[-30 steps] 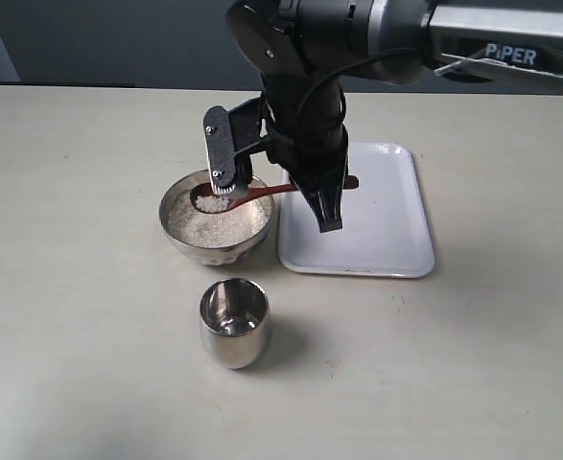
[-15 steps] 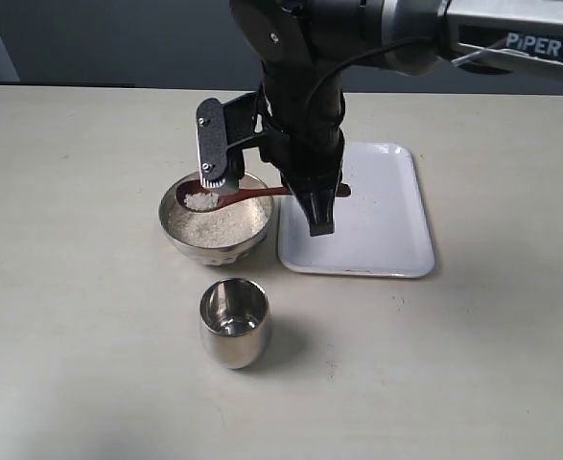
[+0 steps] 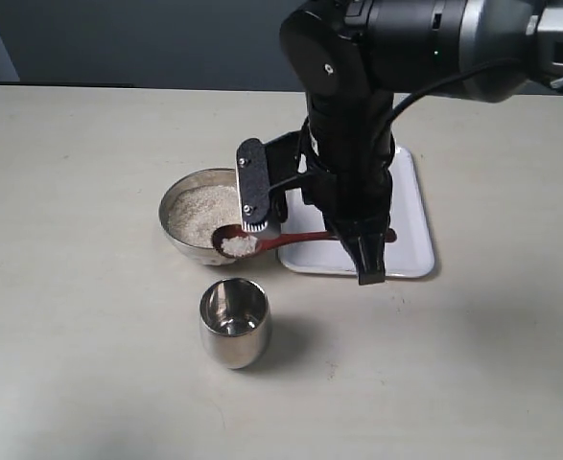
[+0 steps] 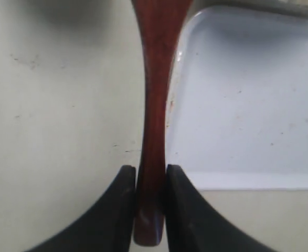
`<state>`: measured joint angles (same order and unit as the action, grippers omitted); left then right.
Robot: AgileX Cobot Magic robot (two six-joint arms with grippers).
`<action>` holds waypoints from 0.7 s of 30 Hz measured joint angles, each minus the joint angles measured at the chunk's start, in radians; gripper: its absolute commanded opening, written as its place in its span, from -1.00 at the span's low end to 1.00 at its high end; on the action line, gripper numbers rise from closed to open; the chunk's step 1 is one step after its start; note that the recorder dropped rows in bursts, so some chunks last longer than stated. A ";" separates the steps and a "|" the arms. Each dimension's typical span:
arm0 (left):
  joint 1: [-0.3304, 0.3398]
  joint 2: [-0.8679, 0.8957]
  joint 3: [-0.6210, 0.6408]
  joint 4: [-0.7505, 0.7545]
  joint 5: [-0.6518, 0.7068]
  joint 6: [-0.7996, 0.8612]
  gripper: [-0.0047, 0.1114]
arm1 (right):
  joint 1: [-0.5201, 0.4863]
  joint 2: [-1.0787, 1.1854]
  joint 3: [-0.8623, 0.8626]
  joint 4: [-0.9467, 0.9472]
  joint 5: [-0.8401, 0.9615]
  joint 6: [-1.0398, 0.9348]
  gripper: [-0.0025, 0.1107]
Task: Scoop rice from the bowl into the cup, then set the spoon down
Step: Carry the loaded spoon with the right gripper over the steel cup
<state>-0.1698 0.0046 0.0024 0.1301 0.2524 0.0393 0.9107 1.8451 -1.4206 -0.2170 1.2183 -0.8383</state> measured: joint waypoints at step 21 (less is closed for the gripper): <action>0.000 0.000 0.000 0.000 0.000 0.000 -0.91 | 0.087 -0.036 0.075 -0.076 0.002 0.026 -0.97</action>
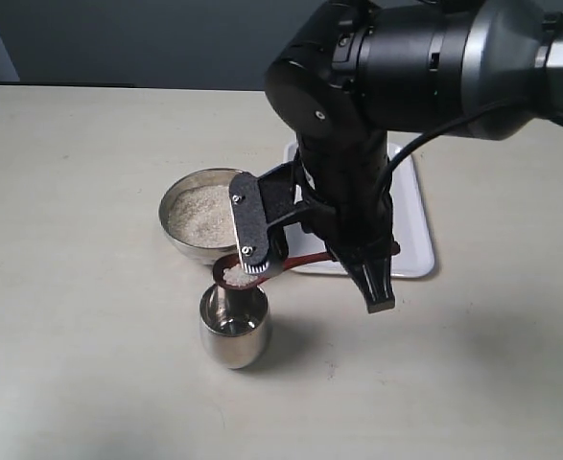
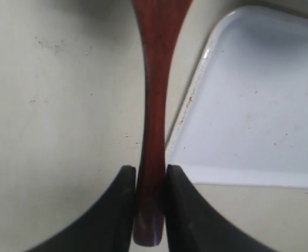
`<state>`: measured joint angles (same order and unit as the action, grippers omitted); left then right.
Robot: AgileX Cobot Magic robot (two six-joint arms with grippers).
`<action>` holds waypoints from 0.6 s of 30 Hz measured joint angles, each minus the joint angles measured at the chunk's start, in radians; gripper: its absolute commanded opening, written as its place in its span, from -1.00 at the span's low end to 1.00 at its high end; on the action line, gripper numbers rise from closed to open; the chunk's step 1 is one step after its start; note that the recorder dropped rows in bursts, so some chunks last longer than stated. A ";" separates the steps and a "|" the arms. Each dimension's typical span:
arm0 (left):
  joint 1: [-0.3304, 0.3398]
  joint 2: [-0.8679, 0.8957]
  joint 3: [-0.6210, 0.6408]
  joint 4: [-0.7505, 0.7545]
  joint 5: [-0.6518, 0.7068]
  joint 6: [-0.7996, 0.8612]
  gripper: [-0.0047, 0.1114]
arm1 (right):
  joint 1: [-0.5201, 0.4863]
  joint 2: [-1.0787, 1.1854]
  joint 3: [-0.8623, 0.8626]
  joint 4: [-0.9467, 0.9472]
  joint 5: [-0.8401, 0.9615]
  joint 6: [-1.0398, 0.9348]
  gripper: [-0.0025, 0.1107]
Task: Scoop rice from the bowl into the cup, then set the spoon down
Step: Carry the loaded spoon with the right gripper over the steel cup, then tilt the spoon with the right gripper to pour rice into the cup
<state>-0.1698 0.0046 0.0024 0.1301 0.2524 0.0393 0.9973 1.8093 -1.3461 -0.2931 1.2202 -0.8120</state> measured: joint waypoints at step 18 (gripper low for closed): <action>0.000 0.000 0.000 0.000 0.000 0.000 -0.91 | 0.024 0.002 0.000 -0.086 0.000 0.012 -0.97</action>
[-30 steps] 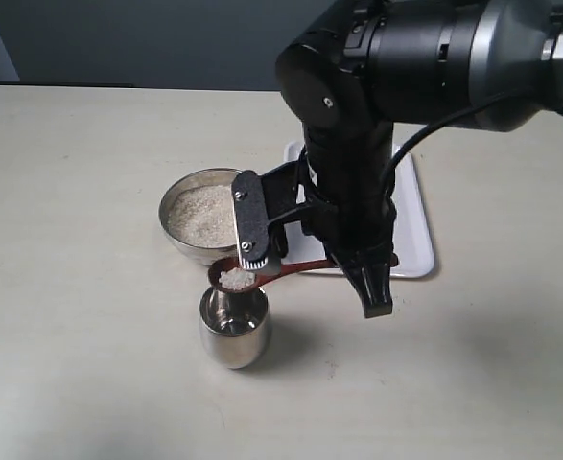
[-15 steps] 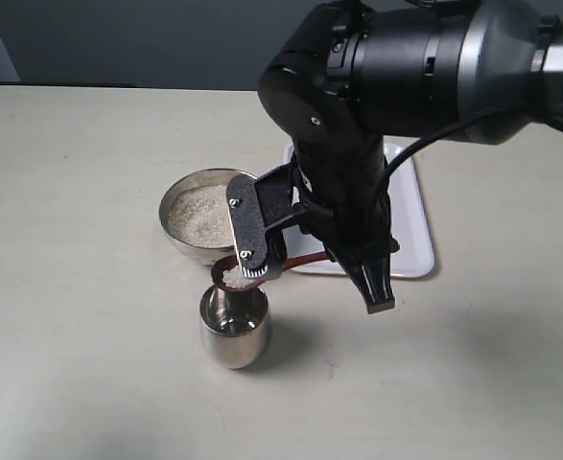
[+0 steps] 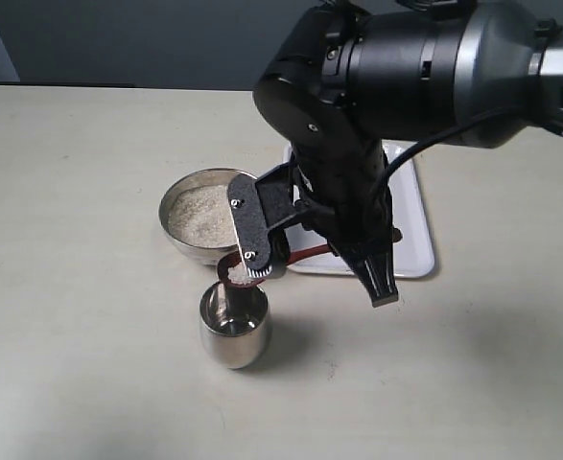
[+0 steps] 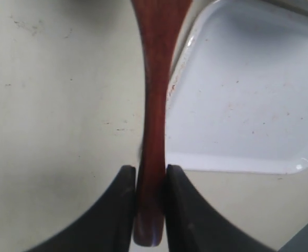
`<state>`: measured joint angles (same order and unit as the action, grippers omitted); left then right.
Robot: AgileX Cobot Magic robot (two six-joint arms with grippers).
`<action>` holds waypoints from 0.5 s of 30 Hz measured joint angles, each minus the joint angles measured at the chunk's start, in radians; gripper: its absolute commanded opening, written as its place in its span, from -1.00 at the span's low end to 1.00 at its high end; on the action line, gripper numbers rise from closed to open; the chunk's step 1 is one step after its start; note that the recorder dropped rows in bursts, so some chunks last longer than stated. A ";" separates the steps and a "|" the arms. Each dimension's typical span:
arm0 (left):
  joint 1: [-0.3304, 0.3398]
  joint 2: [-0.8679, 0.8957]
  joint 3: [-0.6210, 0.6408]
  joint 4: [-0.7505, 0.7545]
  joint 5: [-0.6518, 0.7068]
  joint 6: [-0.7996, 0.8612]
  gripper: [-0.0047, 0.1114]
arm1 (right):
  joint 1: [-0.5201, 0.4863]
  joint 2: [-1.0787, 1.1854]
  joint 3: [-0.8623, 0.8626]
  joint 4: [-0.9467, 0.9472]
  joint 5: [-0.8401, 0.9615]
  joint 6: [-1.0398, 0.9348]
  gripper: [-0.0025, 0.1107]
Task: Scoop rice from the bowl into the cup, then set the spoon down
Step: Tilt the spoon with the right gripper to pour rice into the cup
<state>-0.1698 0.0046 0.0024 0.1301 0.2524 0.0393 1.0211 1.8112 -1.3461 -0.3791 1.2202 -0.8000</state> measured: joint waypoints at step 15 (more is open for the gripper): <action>0.000 0.000 0.000 0.000 0.000 0.000 -0.91 | 0.077 0.058 0.000 -0.149 0.000 0.058 -0.97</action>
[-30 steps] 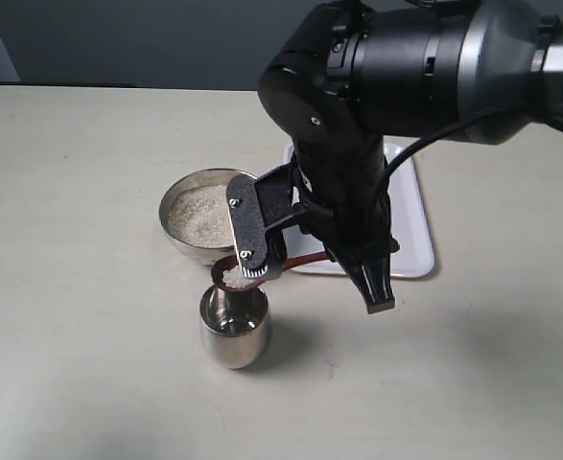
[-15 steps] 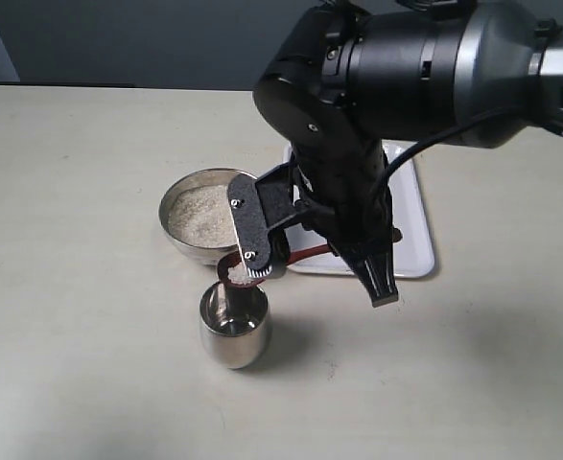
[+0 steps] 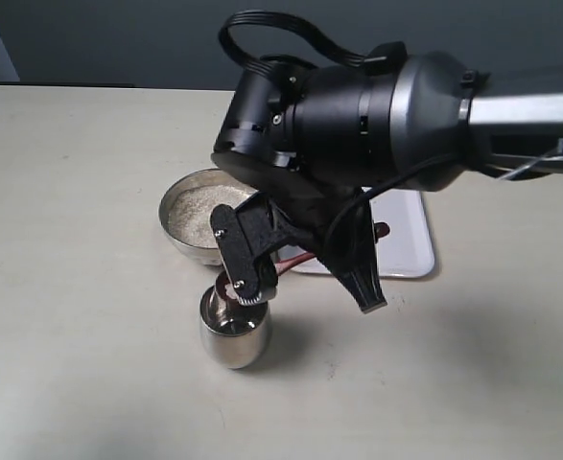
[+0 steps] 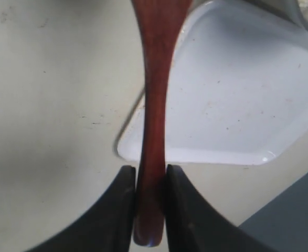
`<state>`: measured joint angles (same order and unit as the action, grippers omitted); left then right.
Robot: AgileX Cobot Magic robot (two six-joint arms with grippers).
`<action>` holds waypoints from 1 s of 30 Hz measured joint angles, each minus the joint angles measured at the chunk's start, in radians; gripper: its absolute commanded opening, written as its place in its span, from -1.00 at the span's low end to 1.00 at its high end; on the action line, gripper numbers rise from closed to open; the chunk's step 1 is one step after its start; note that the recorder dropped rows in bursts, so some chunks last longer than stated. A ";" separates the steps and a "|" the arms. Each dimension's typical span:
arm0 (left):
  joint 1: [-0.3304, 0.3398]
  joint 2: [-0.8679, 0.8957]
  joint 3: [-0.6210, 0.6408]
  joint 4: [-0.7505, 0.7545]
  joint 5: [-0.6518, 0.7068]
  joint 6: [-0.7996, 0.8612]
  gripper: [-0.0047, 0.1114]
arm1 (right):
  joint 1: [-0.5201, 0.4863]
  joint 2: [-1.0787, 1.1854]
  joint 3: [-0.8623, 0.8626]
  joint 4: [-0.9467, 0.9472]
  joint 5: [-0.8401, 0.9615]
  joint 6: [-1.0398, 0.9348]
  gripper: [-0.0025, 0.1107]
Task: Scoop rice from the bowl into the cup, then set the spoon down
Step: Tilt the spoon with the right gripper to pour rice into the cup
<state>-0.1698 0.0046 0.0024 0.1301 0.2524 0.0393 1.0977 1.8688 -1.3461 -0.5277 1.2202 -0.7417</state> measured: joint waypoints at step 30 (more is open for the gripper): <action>0.000 0.000 0.000 0.000 -0.002 0.000 -0.91 | 0.116 0.001 0.064 -0.239 -0.002 0.099 -0.97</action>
<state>-0.1698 0.0046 0.0024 0.1301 0.2504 0.0393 1.2136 1.8694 -1.2821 -0.7671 1.2182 -0.6430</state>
